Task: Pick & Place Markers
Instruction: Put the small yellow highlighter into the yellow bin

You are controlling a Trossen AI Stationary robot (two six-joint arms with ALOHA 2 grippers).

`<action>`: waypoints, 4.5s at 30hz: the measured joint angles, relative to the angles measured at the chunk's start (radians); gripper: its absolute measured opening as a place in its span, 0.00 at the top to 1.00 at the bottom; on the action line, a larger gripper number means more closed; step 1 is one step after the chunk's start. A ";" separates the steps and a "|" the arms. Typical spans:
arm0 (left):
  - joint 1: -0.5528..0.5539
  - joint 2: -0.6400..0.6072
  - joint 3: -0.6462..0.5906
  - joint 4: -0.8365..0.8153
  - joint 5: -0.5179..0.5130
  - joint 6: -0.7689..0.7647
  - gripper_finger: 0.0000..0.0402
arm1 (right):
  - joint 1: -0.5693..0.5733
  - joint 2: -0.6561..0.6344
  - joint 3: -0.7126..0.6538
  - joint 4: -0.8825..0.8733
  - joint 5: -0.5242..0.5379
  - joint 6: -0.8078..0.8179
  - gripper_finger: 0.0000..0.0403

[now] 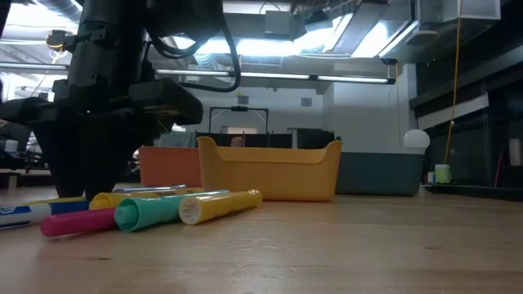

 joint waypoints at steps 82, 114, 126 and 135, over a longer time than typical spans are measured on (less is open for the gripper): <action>0.045 -0.494 0.027 -0.150 -0.230 0.069 0.97 | 0.000 0.000 0.000 0.000 0.000 0.000 0.94; 0.056 -0.300 0.027 -0.162 -0.078 -0.141 0.43 | 0.000 0.000 0.000 0.000 0.000 0.000 0.94; 0.112 -0.224 0.027 -0.205 -0.077 -0.138 0.50 | 0.000 0.000 0.000 0.000 0.000 0.000 0.94; 0.131 -0.142 0.027 -0.199 -0.016 -0.068 0.53 | 0.000 0.000 0.000 0.000 0.000 0.000 0.94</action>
